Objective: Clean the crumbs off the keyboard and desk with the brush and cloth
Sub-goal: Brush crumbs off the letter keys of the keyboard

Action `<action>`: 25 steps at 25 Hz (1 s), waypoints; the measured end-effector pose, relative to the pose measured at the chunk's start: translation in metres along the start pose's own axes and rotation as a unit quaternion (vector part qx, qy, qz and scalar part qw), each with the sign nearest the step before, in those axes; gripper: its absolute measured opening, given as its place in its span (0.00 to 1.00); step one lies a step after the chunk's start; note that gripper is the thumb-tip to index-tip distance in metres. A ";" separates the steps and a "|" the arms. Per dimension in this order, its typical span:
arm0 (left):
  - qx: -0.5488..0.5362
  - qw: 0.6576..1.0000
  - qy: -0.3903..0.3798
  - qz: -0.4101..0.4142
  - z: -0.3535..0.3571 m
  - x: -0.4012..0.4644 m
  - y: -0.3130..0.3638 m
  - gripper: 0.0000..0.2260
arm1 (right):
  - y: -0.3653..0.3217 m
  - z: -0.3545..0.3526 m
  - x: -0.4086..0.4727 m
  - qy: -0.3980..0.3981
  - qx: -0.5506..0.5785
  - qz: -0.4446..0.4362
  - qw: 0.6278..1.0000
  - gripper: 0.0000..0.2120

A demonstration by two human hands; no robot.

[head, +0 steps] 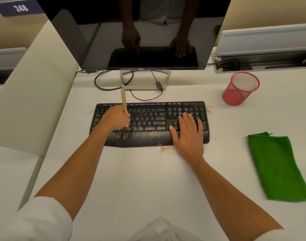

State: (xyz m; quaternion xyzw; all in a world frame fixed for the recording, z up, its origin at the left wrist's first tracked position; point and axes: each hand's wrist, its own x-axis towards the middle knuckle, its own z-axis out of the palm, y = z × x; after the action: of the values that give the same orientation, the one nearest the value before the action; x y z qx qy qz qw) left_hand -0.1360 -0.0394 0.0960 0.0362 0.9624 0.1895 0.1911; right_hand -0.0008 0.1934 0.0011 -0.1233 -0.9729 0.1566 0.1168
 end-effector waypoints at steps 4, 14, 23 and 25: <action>-0.088 0.996 -0.021 -0.018 -0.011 0.002 0.006 0.08 | 0.001 0.000 -0.001 0.000 0.001 -0.002 1.000 0.31; -0.050 0.995 -0.078 -0.024 -0.015 0.000 0.012 0.08 | 0.001 0.000 -0.001 0.004 0.003 -0.003 1.000 0.31; -0.109 0.983 -0.045 0.142 0.005 -0.005 0.015 0.09 | 0.001 0.000 0.000 -0.002 -0.001 -0.001 1.000 0.30; -0.121 0.978 -0.063 0.157 0.006 -0.004 0.013 0.07 | 0.001 0.000 0.000 -0.002 0.002 -0.001 1.000 0.30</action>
State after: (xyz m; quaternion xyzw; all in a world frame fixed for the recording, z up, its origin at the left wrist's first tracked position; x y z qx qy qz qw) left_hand -0.1299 -0.0262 0.0973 0.1758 0.9006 0.3294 0.2224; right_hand -0.0008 0.1942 0.0006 -0.1218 -0.9730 0.1583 0.1156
